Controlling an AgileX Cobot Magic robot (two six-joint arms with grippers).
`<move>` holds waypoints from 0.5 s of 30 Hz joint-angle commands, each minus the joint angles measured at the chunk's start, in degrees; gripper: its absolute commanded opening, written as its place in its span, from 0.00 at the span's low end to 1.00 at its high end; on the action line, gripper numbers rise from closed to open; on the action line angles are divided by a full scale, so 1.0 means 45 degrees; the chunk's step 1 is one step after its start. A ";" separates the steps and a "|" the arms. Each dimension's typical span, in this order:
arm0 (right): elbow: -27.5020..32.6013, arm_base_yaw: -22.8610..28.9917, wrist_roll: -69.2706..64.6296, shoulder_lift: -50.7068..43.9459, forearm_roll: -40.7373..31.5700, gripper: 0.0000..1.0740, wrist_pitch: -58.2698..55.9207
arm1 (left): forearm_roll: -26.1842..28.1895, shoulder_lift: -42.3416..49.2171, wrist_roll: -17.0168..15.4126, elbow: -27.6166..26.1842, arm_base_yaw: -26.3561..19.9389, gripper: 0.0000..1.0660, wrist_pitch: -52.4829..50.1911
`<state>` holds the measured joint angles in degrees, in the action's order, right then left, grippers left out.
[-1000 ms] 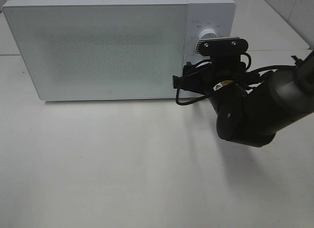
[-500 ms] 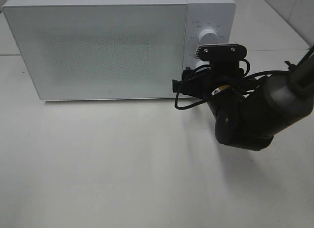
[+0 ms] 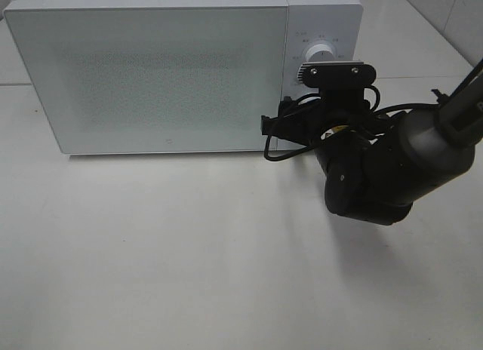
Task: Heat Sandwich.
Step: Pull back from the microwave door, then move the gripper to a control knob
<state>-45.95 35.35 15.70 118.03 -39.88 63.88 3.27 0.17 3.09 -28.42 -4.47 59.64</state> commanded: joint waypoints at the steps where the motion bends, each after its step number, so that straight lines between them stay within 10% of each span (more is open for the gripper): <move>1: -0.0140 -0.0025 0.0127 -0.0013 0.0127 0.58 -0.0089 | -0.0025 0.0344 0.0000 0.0013 0.0064 0.91 -0.0064; 10: -0.0140 -0.0025 0.0025 -0.0013 0.0089 0.10 -0.0178 | -0.0025 0.0344 0.0000 0.0013 0.0064 0.91 -0.0064; 15: -0.0140 -0.0025 0.0025 -0.0013 0.0089 0.03 -0.0204 | -0.0025 0.0344 0.0000 0.0013 0.0064 0.91 -0.0064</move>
<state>-46.07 35.29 15.64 118.03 -40.57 63.08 3.27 0.17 3.09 -28.42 -4.47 59.64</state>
